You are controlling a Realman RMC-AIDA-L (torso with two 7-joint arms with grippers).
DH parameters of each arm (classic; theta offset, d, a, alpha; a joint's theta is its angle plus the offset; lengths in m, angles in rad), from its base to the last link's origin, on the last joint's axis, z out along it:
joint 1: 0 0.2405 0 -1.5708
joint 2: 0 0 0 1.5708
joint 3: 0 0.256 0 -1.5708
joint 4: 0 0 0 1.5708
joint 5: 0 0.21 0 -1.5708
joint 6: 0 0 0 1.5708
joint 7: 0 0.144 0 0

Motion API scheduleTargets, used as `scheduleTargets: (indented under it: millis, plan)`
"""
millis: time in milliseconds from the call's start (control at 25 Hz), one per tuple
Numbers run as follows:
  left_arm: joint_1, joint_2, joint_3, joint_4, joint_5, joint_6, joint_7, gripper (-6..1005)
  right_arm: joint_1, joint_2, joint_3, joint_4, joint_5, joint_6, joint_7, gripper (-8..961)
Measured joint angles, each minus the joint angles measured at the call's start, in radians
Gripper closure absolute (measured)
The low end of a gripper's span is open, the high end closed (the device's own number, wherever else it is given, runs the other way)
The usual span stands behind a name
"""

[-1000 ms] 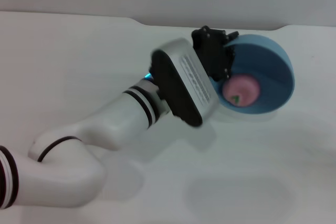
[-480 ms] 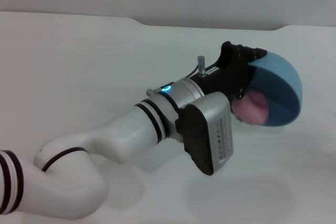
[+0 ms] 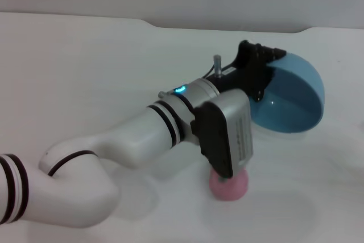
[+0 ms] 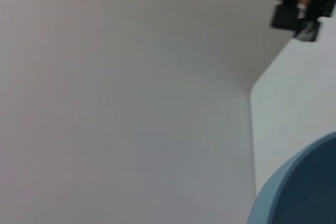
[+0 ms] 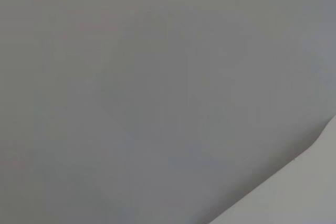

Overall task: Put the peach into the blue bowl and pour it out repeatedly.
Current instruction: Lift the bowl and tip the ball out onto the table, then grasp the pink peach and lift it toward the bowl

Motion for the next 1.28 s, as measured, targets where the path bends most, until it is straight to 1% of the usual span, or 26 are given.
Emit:
scheduleTargets:
  millis: [160, 280, 360, 440, 480, 520, 560, 600, 680, 760, 840, 960, 1000, 1080, 1200, 1280]
  plan:
    - [-0.006, 0.000, -0.072, 0.011, -0.003, 0.022, -0.142, 1000, 0.003, 0.003, 0.004, 0.000, 0.003, -0.006, -0.029, 509]
    - [-0.026, 0.000, -0.159, 0.011, -0.004, 0.080, -0.295, 1000, 0.012, 0.013, 0.006, 0.003, 0.005, -0.012, -0.088, 509]
    - [-0.044, 0.000, -0.230, 0.010, -0.003, 0.150, -0.398, 1000, 0.022, 0.015, 0.002, 0.020, 0.006, -0.012, -0.132, 489]
    - [-0.058, 0.000, -0.297, 0.011, -0.004, 0.220, -0.466, 1000, 0.033, 0.015, 0.000, 0.042, 0.006, -0.013, -0.191, 469]
    - [-0.072, 0.002, -0.375, 0.018, -0.003, 0.312, -0.525, 1000, 0.047, 0.016, 0.003, 0.070, 0.007, -0.013, -0.271, 459]
    - [-0.076, 0.003, -0.404, 0.024, -0.003, 0.351, -0.543, 1000, 0.047, 0.016, 0.003, 0.070, 0.007, -0.013, -0.271, 449]
    - [-0.082, 0.006, -0.455, 0.037, -0.003, 0.413, -0.566, 1000, 0.054, 0.016, 0.005, 0.081, 0.008, -0.013, -0.310, 439]
    - [-0.082, 0.006, -0.455, 0.037, -0.003, 0.413, -0.566, 1000, 0.063, 0.016, 0.002, 0.092, 0.008, -0.013, -0.349, 429]
    - [-0.092, 0.009, -0.557, 0.067, -0.003, 0.562, -0.589, 999, 0.081, 0.016, -0.021, 0.101, 0.001, -0.021, -0.391, 408]
    - [-0.111, 0.013, -0.701, 0.101, -0.003, 0.779, -0.597, 999, 0.110, 0.012, -0.083, 0.098, -0.019, -0.052, -0.405, 388]
    - [-0.135, 0.015, -0.818, 0.116, -0.003, 0.959, -0.594, 999, 0.145, 0.006, -0.152, 0.096, -0.030, -0.074, -0.408, 368]
    - [-0.158, 0.018, -0.975, 0.141, 0.000, 1.167, -0.586, 1000, 0.204, 0.007, -0.231, 0.095, -0.053, -0.055, -0.407, 338]
    - [-0.158, 0.019, -1.007, 0.152, 0.002, 1.210, -0.583, 1000, 0.226, 0.009, -0.250, 0.097, -0.067, -0.038, -0.401, 328]
    - [-0.151, 0.023, -1.086, 0.188, 0.008, 1.337, -0.556, 1000, 0.262, 0.012, -0.275, 0.102, -0.105, 0.010, -0.375, 315]
    - [-0.147, 0.026, -1.180, 0.208, 0.010, 1.496, -0.522, 1000, 0.317, 0.015, -0.327, 0.106, -0.169, 0.104, -0.297, 305]
    - [-0.147, 0.029, -1.231, 0.211, 0.014, 1.566, -0.519, 1000, 0.349, 0.017, -0.374, 0.111, -0.183, 0.134, -0.274, 298]
